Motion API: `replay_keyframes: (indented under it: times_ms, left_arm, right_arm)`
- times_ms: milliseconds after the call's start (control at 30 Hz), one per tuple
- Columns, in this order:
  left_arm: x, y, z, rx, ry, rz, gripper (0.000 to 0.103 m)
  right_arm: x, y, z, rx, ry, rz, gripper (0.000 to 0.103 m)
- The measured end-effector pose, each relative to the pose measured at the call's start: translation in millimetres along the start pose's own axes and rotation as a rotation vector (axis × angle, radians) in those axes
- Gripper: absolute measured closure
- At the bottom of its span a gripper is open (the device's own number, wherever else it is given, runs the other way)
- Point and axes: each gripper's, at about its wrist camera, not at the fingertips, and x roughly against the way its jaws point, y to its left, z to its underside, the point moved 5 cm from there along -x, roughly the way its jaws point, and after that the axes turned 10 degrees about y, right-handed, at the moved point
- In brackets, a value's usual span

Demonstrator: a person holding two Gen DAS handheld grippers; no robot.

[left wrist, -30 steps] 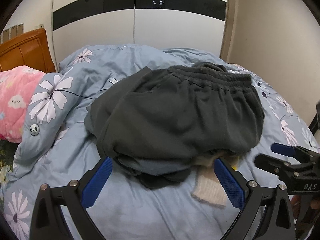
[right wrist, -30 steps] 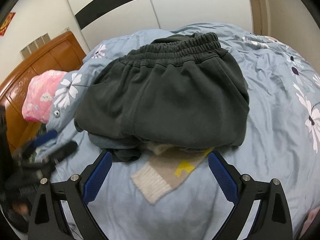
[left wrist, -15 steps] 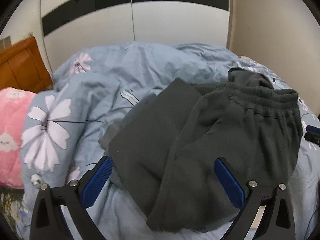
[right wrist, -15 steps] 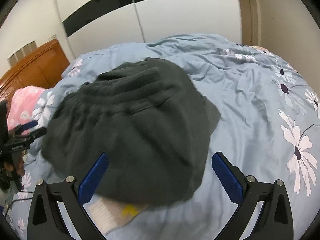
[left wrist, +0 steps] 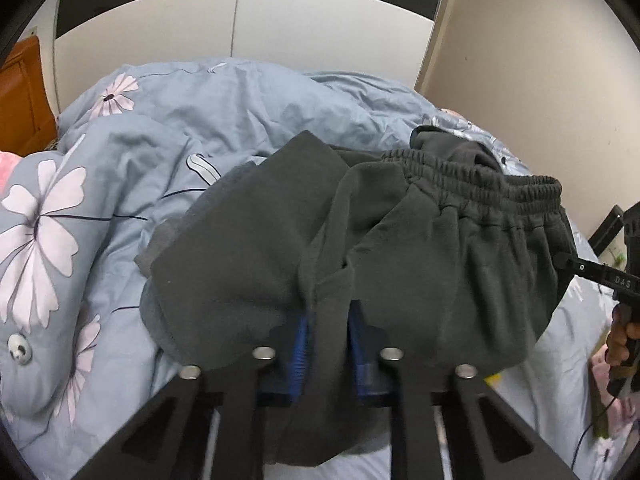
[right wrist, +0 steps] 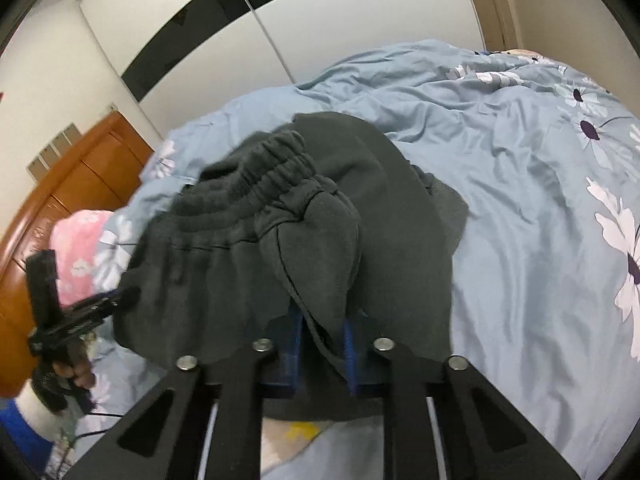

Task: Fold clothes
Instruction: 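Grasp a sweatpants cuff with the right tool while the left tool grasps the waistband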

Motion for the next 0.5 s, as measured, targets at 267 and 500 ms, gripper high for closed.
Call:
replay_keyframes:
  times_ms: [267, 500]
  left_arm:
    - [82, -57, 2, -0.105, -0.091, -0.027, 0.093]
    - [197, -131, -7, -0.181, -0.240, 0.016, 0.093]
  right_arm:
    - [81, 35, -2, 0.037, -0.123, -0.008, 0.094]
    - [192, 43, -2, 0.034, -0.281, 0.000, 0.094]
